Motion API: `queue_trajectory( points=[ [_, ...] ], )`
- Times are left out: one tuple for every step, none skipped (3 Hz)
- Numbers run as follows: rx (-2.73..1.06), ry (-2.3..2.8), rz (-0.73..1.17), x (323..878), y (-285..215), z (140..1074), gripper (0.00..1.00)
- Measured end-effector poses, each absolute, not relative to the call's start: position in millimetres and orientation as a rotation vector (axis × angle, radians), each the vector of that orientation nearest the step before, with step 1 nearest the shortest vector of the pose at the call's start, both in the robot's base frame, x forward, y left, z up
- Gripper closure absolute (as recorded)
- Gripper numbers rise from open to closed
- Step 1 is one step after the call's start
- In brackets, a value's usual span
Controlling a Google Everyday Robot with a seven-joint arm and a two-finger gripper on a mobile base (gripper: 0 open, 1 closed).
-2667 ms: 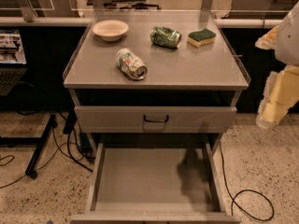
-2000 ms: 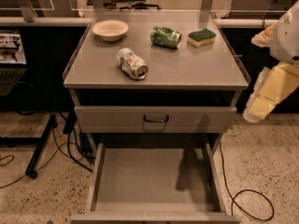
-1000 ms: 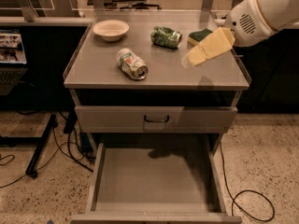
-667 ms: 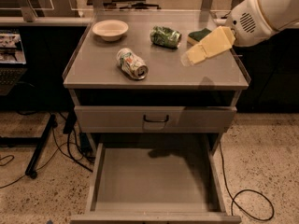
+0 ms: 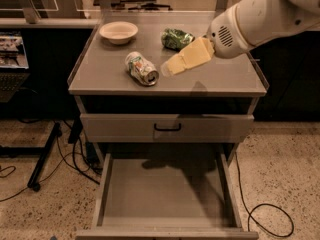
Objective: Place 7up can into middle drawer
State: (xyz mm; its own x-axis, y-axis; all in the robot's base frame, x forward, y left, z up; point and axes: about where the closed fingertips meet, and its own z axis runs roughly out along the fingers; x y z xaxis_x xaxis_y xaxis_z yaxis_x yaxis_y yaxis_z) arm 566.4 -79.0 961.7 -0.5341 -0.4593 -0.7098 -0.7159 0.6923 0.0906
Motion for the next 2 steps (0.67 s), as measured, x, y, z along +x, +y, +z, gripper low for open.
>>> queue_trajectory(
  points=[
    [-0.965, 2.171, 0.530, 577, -24, 960, 0.00],
    [-1.045, 2.144, 0.562, 580, 18, 954, 0.00]
  ],
)
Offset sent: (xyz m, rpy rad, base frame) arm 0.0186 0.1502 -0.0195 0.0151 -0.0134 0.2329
